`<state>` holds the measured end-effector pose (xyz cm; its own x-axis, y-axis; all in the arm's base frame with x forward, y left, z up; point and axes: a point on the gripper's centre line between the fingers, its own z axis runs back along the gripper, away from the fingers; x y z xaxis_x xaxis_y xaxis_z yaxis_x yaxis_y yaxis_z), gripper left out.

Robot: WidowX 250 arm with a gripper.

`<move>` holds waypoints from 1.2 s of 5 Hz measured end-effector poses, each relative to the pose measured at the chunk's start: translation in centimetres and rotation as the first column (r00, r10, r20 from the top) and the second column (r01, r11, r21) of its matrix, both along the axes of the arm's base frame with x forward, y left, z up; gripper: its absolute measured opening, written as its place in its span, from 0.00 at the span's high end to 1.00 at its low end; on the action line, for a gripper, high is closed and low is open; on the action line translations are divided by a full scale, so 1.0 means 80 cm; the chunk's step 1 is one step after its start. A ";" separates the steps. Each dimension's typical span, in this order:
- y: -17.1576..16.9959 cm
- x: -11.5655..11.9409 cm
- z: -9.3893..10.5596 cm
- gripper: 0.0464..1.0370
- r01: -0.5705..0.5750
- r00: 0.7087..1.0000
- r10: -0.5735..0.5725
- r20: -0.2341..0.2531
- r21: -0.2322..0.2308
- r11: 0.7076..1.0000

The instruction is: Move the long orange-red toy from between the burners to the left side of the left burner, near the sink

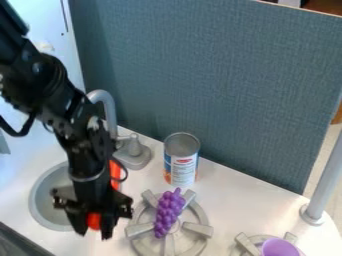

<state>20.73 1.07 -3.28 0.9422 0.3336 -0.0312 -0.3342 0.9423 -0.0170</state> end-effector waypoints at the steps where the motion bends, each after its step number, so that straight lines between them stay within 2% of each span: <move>1: -0.007 -0.003 -0.030 0.49 -0.100 0.995 0.100 -0.017 -0.021 0.995; 2: -0.015 0.000 -0.063 0.49 -0.170 0.984 0.170 -0.052 0.015 0.985; 3: -0.026 0.011 -0.081 0.49 -0.212 0.973 0.221 -0.070 0.107 0.971; 4: -0.036 0.010 -0.104 0.49 -0.313 0.937 0.327 -0.120 0.120 0.942; 5: -0.036 0.018 -0.114 0.50 -0.333 0.926 0.353 -0.134 0.150 0.931; 6: -0.036 0.021 -0.115 0.45 -0.343 0.920 0.366 -0.141 0.164 0.925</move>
